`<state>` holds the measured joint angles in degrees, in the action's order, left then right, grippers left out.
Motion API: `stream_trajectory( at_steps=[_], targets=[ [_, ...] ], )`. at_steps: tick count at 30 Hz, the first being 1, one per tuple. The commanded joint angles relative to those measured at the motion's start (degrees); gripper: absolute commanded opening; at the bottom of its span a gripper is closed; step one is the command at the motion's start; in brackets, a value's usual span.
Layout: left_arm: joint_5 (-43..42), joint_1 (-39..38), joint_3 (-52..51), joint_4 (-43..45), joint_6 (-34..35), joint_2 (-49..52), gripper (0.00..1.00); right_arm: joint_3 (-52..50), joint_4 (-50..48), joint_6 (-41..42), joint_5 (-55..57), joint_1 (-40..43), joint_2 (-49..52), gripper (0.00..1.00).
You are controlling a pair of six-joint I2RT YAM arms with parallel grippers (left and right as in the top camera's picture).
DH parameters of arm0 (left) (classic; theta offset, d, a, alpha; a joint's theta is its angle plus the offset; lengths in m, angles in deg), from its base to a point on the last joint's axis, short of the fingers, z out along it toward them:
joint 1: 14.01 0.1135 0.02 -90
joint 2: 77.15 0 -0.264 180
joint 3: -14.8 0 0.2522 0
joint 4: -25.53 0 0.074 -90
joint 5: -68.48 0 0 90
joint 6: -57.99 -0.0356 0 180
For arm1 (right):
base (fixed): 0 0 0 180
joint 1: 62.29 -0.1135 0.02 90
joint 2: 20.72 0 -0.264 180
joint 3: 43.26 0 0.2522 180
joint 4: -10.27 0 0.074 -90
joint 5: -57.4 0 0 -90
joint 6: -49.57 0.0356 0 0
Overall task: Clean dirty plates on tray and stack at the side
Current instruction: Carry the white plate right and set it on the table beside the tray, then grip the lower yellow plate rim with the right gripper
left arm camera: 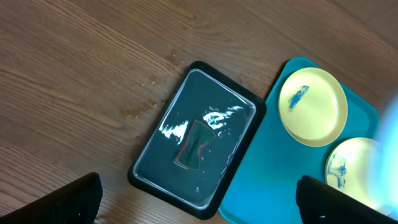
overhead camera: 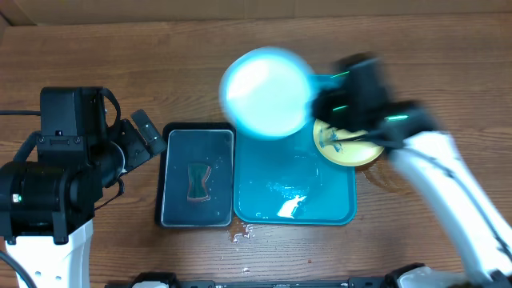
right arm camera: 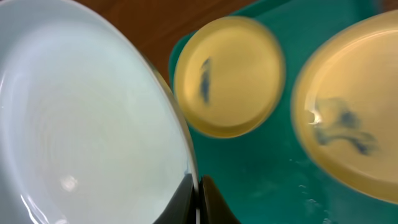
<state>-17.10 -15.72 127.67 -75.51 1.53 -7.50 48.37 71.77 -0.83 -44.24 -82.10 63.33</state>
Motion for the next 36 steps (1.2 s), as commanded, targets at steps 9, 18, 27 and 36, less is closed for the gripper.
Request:
stream_trajectory(
  at_steps=[9,18,27,36],
  targets=[
    [-1.5,0.3,0.9,0.1,-0.1,0.1,1.0,-1.1,20.8,-2.3,8.6,48.4,0.1,0.04],
    [-1.5,0.3,0.9,0.1,-0.1,0.1,1.0,-17.9,15.1,-3.7,11.8,56.3,6.3,0.04],
    [-1.5,0.3,0.9,0.1,-0.1,0.1,1.0,-26.1,10.8,-4.1,12.8,45.0,6.3,0.04],
    [-1.5,0.3,0.9,0.1,-0.2,0.1,1.0,-21.8,12.7,-2.6,19.3,34.1,5.2,0.7]
  ],
)
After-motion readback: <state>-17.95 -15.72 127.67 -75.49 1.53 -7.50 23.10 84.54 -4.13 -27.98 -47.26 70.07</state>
